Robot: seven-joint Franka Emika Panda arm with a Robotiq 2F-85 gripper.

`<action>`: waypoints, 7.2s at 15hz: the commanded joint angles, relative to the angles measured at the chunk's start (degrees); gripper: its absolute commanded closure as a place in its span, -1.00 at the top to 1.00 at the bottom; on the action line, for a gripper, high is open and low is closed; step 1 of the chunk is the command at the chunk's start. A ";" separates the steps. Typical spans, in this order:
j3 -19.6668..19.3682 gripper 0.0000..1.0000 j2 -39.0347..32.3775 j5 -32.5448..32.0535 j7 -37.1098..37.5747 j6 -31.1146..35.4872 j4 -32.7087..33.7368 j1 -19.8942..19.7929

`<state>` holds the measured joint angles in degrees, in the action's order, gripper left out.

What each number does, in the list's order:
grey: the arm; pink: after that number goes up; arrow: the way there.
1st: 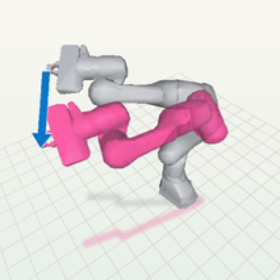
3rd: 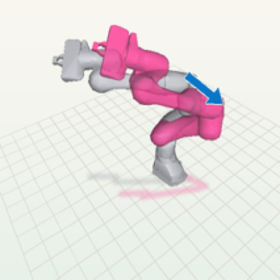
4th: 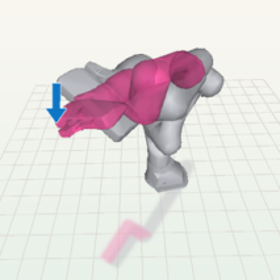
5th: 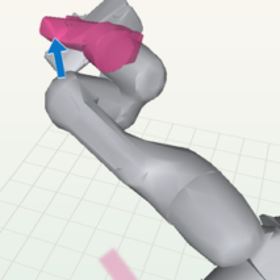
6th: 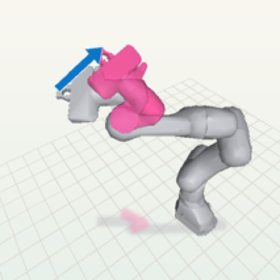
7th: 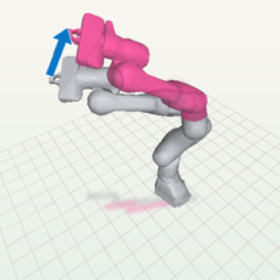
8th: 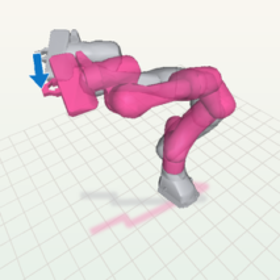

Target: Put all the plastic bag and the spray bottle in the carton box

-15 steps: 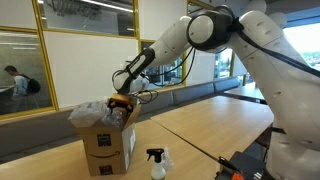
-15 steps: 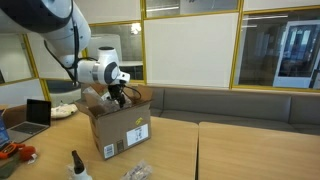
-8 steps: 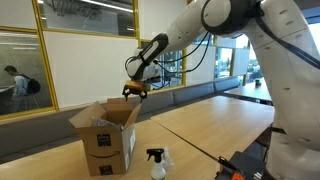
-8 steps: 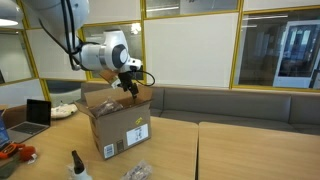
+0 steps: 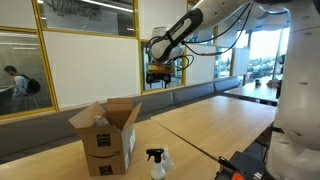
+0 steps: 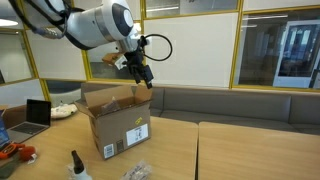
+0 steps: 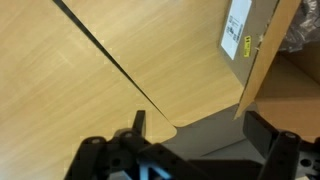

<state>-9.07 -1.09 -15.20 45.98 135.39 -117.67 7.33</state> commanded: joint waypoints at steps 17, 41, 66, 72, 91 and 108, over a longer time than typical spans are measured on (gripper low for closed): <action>12.18 1.00 -3.71 23.61 -17.90 16.63 -26.08 -3.01; 3.14 1.00 -44.95 20.97 -23.60 28.13 -1.96 3.71; -22.80 -0.72 -22.38 7.91 -6.79 25.97 -12.89 24.04; -32.00 -0.73 -10.17 -20.27 13.73 17.76 -8.51 35.31; 9.85 -0.73 -18.28 -23.87 21.53 26.84 5.46 10.19; 9.63 0.99 -30.58 -1.89 5.46 30.16 8.37 9.34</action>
<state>3.15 -33.56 -21.95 55.53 165.75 -109.06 13.81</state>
